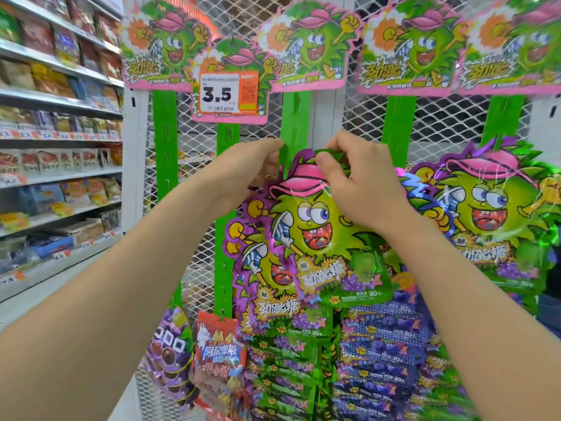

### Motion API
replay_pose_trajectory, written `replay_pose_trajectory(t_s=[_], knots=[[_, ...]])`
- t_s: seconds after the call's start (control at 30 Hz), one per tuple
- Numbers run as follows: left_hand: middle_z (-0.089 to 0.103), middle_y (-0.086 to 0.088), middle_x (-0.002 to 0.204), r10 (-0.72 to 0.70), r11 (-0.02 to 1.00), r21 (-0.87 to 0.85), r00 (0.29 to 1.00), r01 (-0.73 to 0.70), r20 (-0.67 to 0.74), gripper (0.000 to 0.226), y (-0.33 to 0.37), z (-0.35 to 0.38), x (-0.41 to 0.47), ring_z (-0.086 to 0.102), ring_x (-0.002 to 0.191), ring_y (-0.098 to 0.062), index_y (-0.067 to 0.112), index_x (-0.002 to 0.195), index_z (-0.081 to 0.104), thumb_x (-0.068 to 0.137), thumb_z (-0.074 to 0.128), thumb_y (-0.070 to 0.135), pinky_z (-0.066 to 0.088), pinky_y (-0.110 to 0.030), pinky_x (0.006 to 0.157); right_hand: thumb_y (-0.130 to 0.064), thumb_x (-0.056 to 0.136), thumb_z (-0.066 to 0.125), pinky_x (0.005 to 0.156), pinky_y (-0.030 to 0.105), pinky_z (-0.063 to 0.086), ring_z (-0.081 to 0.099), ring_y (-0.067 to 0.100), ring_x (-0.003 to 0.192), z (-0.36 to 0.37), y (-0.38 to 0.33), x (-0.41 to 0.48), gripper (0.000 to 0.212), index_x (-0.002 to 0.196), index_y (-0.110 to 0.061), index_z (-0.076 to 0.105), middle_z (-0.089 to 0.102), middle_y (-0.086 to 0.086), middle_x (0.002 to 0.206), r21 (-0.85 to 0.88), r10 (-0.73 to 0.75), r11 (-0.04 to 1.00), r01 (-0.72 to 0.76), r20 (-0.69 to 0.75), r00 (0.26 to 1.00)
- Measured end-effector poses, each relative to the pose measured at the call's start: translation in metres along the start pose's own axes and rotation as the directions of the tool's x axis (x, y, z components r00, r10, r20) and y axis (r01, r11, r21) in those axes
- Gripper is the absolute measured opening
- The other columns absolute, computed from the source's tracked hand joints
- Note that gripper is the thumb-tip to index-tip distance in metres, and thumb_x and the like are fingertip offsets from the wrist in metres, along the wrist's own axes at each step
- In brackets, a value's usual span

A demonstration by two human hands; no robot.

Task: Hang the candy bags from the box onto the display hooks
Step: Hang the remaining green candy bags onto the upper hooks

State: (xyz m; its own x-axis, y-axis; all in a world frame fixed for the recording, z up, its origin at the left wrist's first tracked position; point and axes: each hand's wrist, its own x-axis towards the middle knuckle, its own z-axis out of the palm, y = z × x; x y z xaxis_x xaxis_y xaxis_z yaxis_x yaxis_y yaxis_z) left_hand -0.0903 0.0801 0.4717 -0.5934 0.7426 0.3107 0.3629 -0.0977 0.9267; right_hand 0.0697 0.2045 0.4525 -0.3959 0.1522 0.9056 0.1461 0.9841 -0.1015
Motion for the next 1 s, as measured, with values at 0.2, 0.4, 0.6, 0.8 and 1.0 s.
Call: replay_pose_trajectory(t_s=[0.2,0.4,0.6,0.8,1.0], knots=[[0.069,0.003,0.075,0.002,1.000,0.000,1.000,-0.002,0.016,0.047,0.002,0.002,-0.005,0.055,0.068,-0.017,0.024,0.062,0.072,0.100,0.053,0.043,0.035,-0.040,0.075,-0.035,0.096,0.061,0.070,0.032,0.034,0.052,0.015,0.066,-0.003,-0.001,-0.006,0.018,0.087,-0.021,0.069,0.060,-0.010,0.068,0.065,-0.007,0.998,0.001,0.088,0.996],[0.067,0.005,0.080,0.034,0.998,0.044,0.998,-0.032,-0.049,0.045,0.005,0.002,0.000,0.060,0.087,-0.022,0.023,0.079,0.068,0.083,0.065,0.068,0.044,-0.038,0.093,-0.046,0.101,0.056,0.096,0.044,0.035,0.063,0.027,0.093,0.013,-0.017,0.004,0.024,0.097,-0.027,0.070,0.067,-0.006,0.084,-0.163,0.124,0.978,-0.129,-0.041,0.991],[0.060,0.004,0.115,-0.004,0.991,0.132,1.000,0.006,-0.020,0.059,0.011,0.003,-0.002,0.054,0.109,-0.017,0.019,0.132,0.067,0.094,0.065,0.064,0.038,-0.034,0.099,-0.051,0.104,0.048,0.094,0.045,0.027,0.054,0.030,0.114,0.017,-0.024,0.011,0.034,0.118,-0.027,0.068,0.067,0.003,0.101,-0.270,0.183,0.940,-0.206,-0.108,0.977],[0.071,-0.001,0.087,-0.045,0.995,0.085,0.999,0.045,-0.004,0.047,0.016,-0.004,0.002,0.067,0.084,-0.024,0.021,0.075,0.068,0.074,0.077,0.067,0.058,-0.048,0.097,-0.048,0.106,0.046,0.102,0.046,0.025,0.050,0.029,0.120,0.020,-0.026,0.014,0.034,0.123,-0.025,0.064,0.058,-0.002,0.099,-0.234,0.246,0.936,-0.262,-0.094,0.965],[0.073,0.006,0.119,0.016,0.968,0.250,0.997,0.004,-0.078,0.076,0.018,-0.002,-0.004,0.069,0.110,-0.023,0.026,0.118,0.077,0.073,0.067,0.086,0.052,-0.040,0.105,-0.049,0.104,0.047,0.099,0.044,0.027,0.054,0.028,0.116,0.020,-0.032,0.018,0.033,0.118,-0.024,0.064,0.069,0.000,0.109,-0.170,0.299,0.934,-0.315,-0.112,0.948]])
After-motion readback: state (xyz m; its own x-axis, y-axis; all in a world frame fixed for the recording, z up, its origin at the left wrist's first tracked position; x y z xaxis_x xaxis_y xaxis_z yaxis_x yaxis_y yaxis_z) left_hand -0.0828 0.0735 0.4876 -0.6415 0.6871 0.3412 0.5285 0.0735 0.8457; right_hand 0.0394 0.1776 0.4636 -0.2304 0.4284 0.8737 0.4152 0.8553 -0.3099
